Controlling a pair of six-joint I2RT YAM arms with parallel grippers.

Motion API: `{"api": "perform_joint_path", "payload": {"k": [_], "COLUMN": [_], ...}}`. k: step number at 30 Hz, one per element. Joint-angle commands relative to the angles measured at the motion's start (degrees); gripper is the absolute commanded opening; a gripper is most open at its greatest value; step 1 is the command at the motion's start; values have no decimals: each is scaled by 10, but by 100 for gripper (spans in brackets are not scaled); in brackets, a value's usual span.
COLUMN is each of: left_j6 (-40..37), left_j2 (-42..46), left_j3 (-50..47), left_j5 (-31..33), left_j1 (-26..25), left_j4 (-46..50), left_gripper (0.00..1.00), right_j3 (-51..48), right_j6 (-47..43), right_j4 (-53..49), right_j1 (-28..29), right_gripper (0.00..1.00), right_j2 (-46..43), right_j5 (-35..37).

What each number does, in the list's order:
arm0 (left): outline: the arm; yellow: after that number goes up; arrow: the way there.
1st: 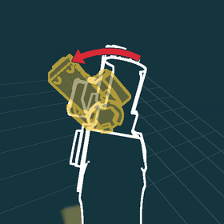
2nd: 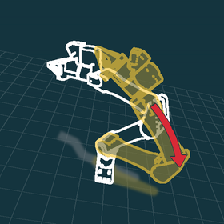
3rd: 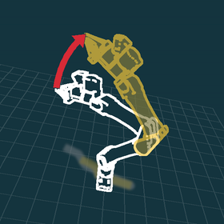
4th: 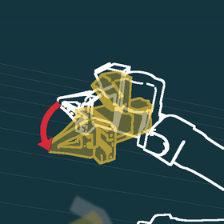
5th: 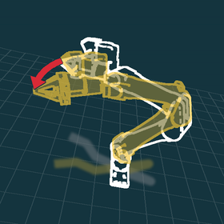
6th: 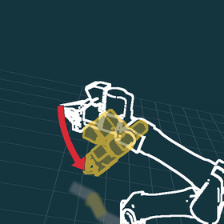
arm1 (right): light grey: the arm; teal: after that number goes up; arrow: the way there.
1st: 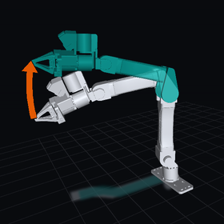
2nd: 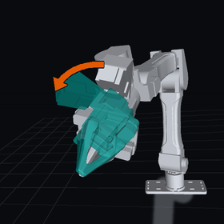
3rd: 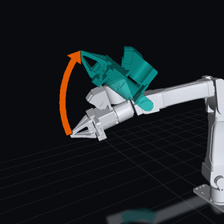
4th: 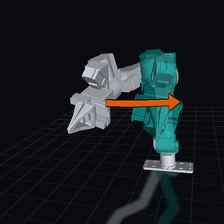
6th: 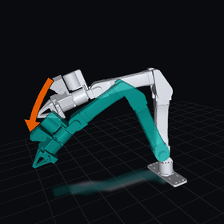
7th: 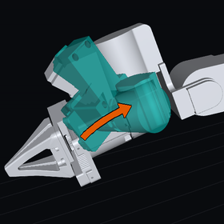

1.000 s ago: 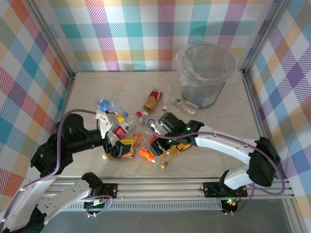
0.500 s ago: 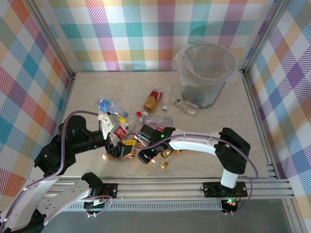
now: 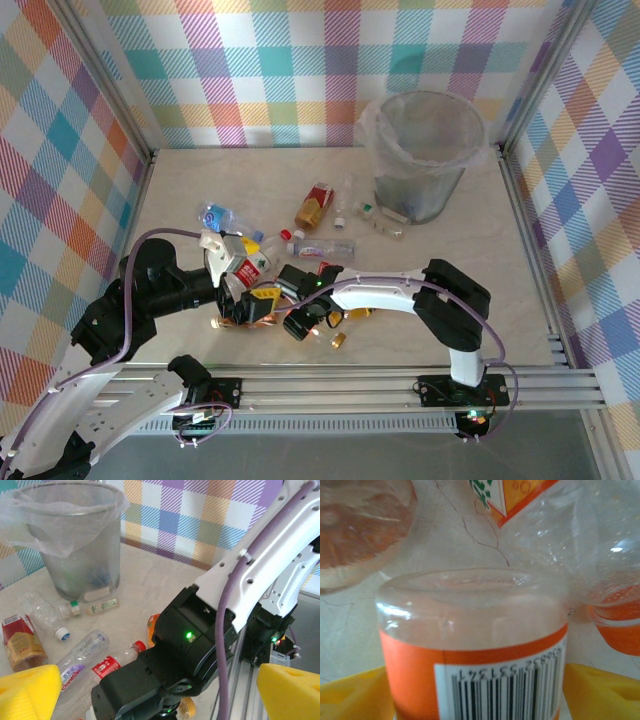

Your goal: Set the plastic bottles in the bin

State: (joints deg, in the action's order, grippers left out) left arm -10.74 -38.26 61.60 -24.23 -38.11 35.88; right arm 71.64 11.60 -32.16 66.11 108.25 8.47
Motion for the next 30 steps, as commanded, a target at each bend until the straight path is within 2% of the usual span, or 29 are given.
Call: {"api": "perform_joint_path", "payload": {"k": [1,10,17,22,30], "left_j6": [17,39,89,95,85], "left_j2": [3,-11,-41,-64,-111], "left_j3": [-11,-12,-21,-8,38], "left_j5": [-22,-35,-70,-71,-91], "left_j1": [1,1,1,2,1], "left_j4": [-37,-74,-179,-218,-204], "left_gripper": [100,100,100,100,100], "right_j3": [17,6,-15,-37,-74], "right_j6": [2,3,14,28,40], "right_j4": [-11,-2,22,44,57], "right_j1": [4,4,-8,-36,-123], "right_gripper": [82,67,59,57,56], "right_j2": [10,-11,-68,-120,-216], "right_j5": [8,5,-34,-89,-169]}}
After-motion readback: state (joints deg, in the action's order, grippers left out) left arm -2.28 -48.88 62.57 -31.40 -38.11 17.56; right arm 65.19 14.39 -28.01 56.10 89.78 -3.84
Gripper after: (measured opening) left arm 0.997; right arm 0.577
